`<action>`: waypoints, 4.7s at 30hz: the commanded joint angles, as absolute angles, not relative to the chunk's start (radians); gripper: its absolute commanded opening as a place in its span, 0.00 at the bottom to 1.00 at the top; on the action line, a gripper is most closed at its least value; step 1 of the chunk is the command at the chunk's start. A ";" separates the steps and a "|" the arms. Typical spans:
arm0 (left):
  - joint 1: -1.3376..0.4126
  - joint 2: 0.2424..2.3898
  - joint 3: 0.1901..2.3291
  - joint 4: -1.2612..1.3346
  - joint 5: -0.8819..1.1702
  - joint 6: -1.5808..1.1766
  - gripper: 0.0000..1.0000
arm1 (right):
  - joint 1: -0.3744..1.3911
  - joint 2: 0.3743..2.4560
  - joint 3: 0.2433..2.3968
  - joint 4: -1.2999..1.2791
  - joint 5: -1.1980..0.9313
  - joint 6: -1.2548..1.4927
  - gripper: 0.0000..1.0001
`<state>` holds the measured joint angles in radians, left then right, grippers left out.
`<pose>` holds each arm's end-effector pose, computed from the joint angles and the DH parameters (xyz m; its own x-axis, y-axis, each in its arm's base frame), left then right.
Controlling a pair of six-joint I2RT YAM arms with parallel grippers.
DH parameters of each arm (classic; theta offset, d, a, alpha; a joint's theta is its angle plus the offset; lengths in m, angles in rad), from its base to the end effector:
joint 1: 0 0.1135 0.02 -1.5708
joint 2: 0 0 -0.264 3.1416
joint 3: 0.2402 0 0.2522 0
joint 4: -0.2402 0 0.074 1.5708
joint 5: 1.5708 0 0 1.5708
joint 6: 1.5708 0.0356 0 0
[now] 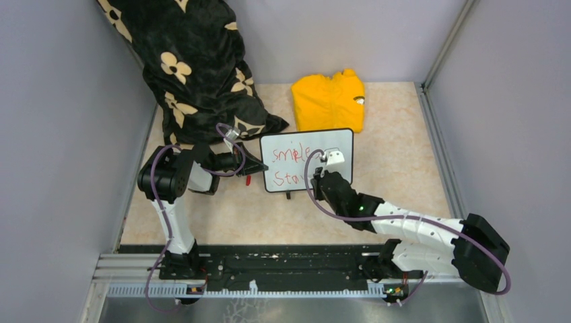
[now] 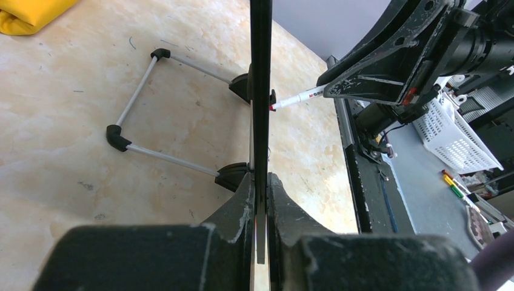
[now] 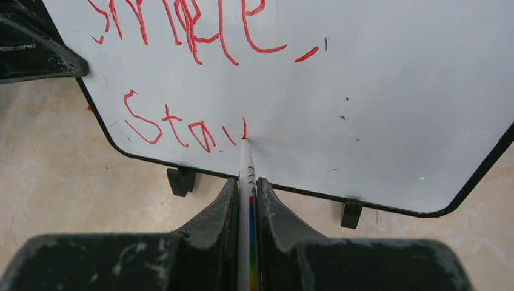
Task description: Write a sentence on the whiteboard
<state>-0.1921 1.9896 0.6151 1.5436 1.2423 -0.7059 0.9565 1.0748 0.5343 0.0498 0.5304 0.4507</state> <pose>0.3060 -0.0938 0.1405 -0.5084 -0.1143 -0.8535 0.8510 0.0846 -0.5182 0.1459 0.1756 0.2217 -0.4395 0.0288 -0.8978 -0.2847 0.9435 0.1696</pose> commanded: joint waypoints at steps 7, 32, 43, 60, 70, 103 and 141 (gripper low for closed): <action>-0.207 1.990 0.633 1.563 1.267 -0.684 0.00 | 0.948 1.068 0.516 0.074 0.494 0.472 0.00; -0.207 1.990 0.632 1.558 1.269 -0.681 0.00 | 0.947 1.152 0.590 0.129 0.382 0.476 0.00; -0.207 1.988 0.635 1.557 1.269 -0.682 0.00 | 0.941 0.929 0.566 -0.022 0.629 0.426 0.00; -0.207 1.987 0.632 1.548 1.271 -0.673 0.00 | 0.926 1.013 0.634 0.064 0.632 0.394 0.00; -0.207 1.987 0.635 1.546 1.269 -0.673 0.00 | 0.913 1.043 0.637 0.077 0.627 0.394 0.00; -0.207 1.988 0.635 1.541 1.269 -0.673 0.00 | 0.911 1.013 0.532 0.002 0.556 0.442 0.00; -0.210 1.986 0.636 1.529 1.270 -0.666 0.00 | 0.912 0.939 0.587 -0.020 0.609 0.449 0.00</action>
<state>-0.1947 1.9896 0.6243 1.5223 1.2430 -0.6949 0.9195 0.9245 0.5312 -0.0689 0.5678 0.4549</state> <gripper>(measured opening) 0.115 0.114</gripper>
